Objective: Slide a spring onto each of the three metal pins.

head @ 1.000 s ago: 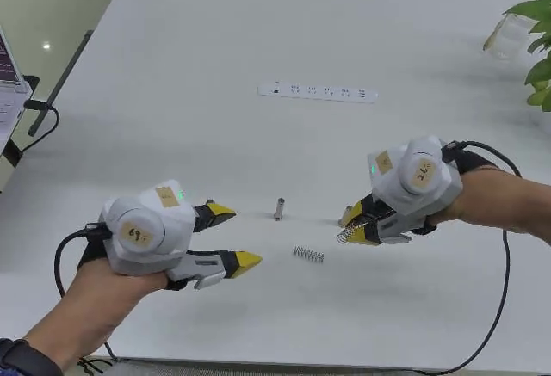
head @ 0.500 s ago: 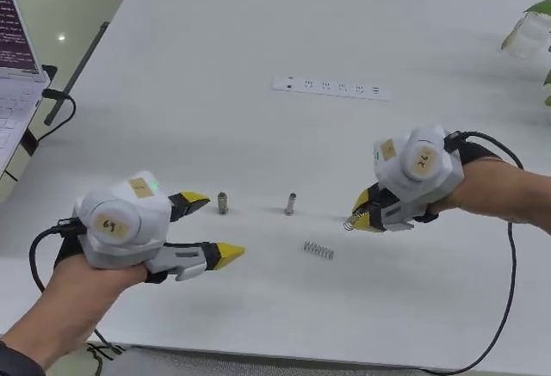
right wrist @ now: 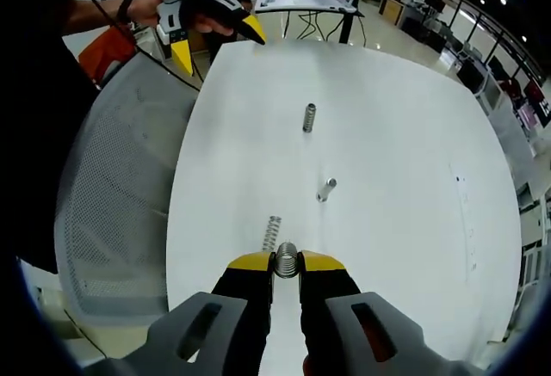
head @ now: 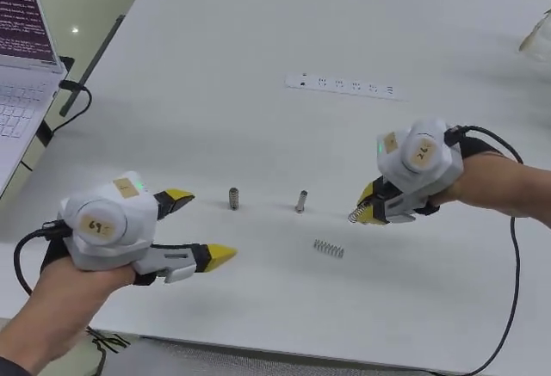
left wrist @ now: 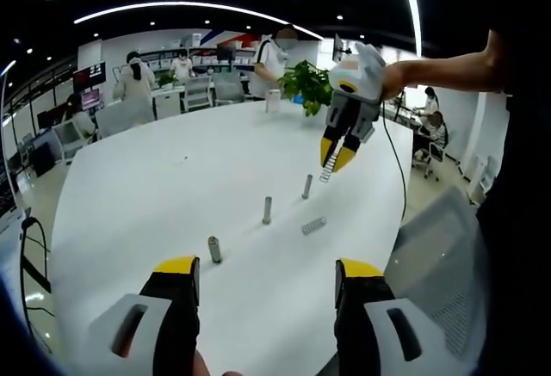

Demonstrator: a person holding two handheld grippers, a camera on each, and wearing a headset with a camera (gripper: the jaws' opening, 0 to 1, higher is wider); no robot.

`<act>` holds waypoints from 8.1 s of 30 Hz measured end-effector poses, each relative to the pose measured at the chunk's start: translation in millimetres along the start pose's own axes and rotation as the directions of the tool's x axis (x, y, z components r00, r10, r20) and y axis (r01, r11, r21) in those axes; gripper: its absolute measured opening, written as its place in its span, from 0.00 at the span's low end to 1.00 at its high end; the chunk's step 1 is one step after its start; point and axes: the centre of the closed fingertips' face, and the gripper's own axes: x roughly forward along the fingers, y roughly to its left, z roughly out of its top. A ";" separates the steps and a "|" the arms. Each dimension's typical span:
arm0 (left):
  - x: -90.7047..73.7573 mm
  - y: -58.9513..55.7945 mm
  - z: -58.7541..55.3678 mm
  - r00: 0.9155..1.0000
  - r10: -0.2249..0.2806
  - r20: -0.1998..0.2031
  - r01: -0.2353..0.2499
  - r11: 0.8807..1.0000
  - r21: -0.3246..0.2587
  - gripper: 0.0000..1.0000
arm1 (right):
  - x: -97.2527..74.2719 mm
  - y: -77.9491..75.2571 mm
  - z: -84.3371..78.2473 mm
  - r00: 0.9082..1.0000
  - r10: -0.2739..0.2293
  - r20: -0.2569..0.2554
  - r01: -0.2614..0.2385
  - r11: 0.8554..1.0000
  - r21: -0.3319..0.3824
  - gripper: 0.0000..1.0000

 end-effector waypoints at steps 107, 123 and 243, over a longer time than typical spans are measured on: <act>-39.2 25.2 -31.0 0.997 0.081 -0.014 -0.082 0.991 -0.103 0.71 | 80.6 -44.4 46.4 0.991 0.080 -0.111 -0.090 0.992 -0.092 0.09; -38.2 27.2 -34.4 0.996 0.085 -0.024 -0.087 0.990 -0.110 0.71 | 98.9 -42.6 38.0 0.982 0.103 -0.157 -0.124 0.984 -0.128 0.09; -25.0 21.9 4.7 0.998 0.060 0.011 -0.060 0.997 -0.052 0.72 | -47.8 32.0 -43.5 0.798 -0.501 0.334 0.163 0.714 0.681 0.75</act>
